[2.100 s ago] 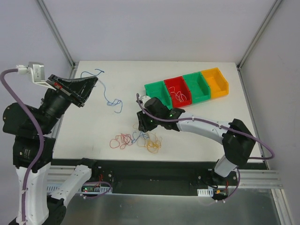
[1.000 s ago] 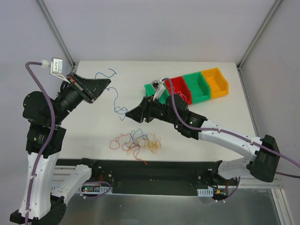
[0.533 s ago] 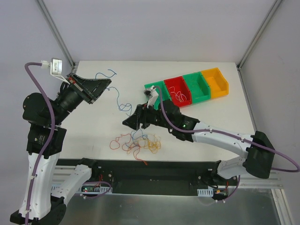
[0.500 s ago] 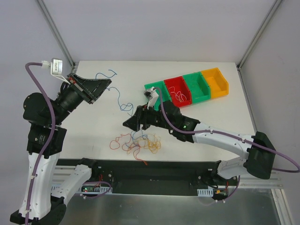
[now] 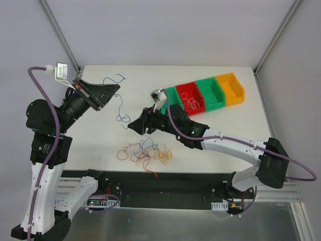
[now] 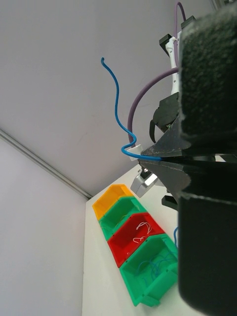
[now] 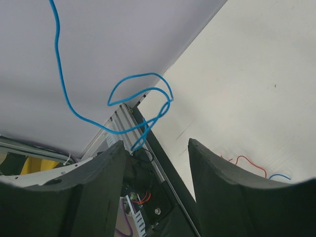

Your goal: Untangle the cables

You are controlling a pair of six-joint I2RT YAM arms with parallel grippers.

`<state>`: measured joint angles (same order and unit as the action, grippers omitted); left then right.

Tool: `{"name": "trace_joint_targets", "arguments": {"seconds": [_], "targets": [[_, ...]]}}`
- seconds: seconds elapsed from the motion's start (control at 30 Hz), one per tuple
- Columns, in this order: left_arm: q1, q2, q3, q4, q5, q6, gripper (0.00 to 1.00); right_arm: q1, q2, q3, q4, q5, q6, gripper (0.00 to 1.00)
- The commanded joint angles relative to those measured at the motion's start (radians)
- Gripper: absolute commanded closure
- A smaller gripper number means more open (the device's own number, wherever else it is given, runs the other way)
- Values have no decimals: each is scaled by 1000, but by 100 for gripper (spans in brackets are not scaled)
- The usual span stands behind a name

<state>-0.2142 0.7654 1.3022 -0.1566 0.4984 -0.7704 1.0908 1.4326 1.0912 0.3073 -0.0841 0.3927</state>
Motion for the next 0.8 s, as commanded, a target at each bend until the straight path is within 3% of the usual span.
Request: {"name": "trace_joint_targets", "arguments": {"seconds": [0.0, 0.17, 0.3, 0.5, 0.63, 0.77], "targets": [[4, -14, 6, 57, 23, -4, 100, 3, 15, 67, 73, -14, 14, 44], [4, -11, 3, 57, 25, 0, 100, 6, -21, 23, 76, 7, 9, 42], [3, -14, -12, 72, 26, -15, 100, 4, -9, 30, 73, 59, 14, 51], [4, -20, 0, 75, 32, -14, 100, -14, -1, 18, 66, 182, 58, 98], [4, -29, 25, 63, 6, 25, 100, -38, -41, -65, 20, 208, 72, 100], [4, -32, 104, 2, -63, 120, 100, -98, -151, -268, -19, 218, 83, 100]]}}
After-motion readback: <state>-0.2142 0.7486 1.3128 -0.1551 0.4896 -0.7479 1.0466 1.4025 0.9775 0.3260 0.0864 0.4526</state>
